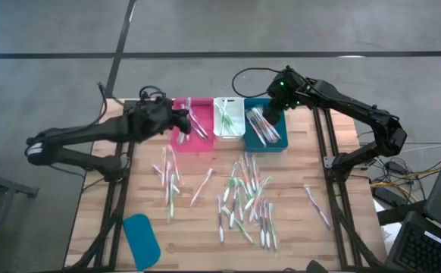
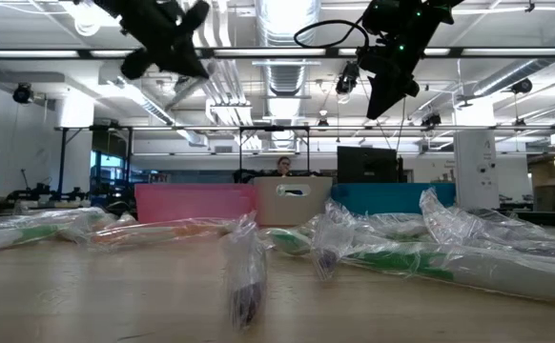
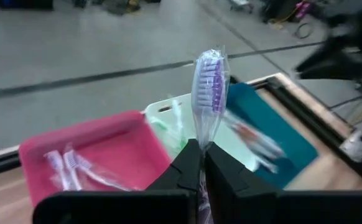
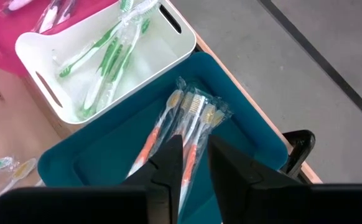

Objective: Pick & Place Toothbrushes
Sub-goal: Put the violet toothbrush into the pink bin

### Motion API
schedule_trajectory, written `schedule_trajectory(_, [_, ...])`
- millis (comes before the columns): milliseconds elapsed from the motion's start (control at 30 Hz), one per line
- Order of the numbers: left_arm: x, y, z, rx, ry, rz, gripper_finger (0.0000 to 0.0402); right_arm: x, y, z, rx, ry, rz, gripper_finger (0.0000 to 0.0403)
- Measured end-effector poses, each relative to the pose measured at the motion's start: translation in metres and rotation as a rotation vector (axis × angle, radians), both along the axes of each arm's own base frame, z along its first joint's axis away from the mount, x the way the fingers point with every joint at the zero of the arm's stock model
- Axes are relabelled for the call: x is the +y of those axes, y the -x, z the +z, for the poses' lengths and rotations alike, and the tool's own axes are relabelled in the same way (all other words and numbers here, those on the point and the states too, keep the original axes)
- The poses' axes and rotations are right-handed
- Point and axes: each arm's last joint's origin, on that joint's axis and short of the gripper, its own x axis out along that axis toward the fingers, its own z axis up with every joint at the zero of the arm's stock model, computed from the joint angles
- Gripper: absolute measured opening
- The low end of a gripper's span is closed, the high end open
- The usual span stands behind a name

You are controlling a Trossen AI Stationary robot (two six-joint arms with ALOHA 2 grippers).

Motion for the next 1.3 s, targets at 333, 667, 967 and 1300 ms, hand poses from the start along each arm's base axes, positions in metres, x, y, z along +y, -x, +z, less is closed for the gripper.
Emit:
schedule_trajectory(333, [0.062, -0.018, -0.038, 0.061, 0.153, 0.07, 0.0014, 0.0, 0.0, 0.0, 0.0, 0.001, 0.0, 0.0071])
schedule_trajectory(667, [0.107, -0.032, -0.081, 0.139, 0.247, 0.136, 0.0014, 0.0, 0.0, 0.0, 0.0, 0.001, 0.0, 0.0102])
schedule_trajectory(967, [0.128, -0.038, -0.121, 0.249, 0.323, 0.188, 0.0014, 0.0, 0.0, 0.0, 0.001, 0.0, 0.0, 0.0122])
schedule_trajectory(1300, [0.132, -0.039, -0.132, 0.279, 0.345, 0.198, 0.0052, 0.0, 0.0, 0.0, 0.001, 0.0, 0.0, 0.0139])
